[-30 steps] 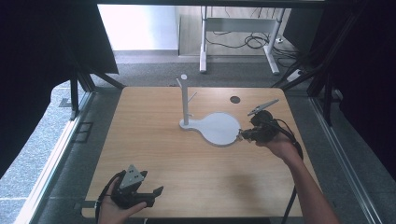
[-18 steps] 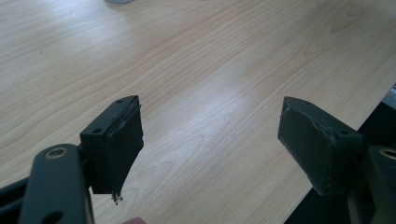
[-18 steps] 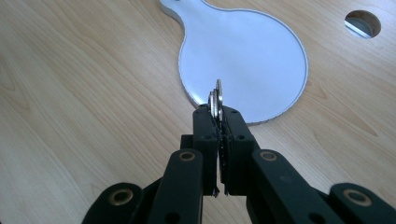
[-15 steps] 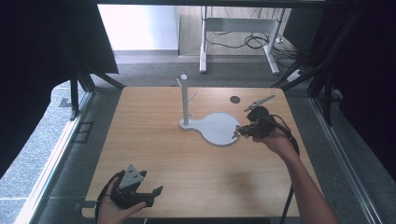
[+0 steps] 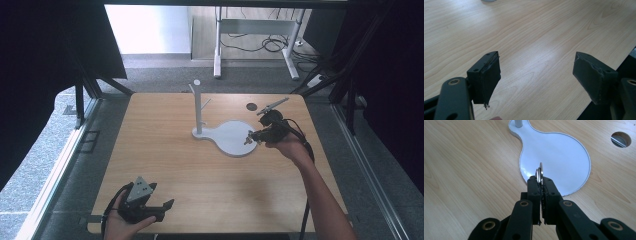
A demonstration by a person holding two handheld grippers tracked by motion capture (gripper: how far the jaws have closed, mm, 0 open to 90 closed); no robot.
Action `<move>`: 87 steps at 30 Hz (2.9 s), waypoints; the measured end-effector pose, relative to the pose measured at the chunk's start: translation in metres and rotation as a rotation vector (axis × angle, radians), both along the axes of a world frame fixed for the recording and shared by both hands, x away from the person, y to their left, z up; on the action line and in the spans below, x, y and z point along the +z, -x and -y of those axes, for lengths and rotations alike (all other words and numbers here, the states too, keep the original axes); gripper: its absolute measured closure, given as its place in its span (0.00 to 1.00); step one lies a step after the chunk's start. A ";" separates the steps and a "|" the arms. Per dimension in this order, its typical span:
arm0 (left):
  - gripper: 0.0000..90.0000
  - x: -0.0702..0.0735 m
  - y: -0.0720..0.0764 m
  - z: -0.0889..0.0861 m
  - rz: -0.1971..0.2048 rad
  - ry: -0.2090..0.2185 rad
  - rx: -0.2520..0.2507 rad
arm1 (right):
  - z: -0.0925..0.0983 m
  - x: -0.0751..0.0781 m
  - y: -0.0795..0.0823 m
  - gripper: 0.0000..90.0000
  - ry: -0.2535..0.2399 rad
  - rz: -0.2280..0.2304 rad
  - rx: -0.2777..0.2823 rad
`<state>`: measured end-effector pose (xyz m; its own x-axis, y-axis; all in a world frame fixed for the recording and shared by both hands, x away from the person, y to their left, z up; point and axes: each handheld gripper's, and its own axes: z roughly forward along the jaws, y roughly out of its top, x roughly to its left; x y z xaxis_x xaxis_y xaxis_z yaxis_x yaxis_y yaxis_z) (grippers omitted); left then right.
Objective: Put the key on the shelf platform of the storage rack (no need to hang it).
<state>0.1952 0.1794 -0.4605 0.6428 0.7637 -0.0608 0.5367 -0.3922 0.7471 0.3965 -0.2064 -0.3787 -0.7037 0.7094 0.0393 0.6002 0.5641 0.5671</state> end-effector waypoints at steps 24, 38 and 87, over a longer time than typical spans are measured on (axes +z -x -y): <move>0.25 0.000 0.001 0.005 0.003 -0.006 -0.014 | -0.016 -0.014 -0.031 0.95 0.004 -0.025 -0.021; 0.25 -0.001 0.000 0.003 0.000 -0.005 -0.011 | -0.030 -0.035 -0.054 0.95 0.005 -0.058 -0.032; 0.25 -0.003 -0.001 0.001 -0.005 -0.006 -0.009 | -0.039 -0.094 -0.076 0.90 0.057 -0.123 -0.072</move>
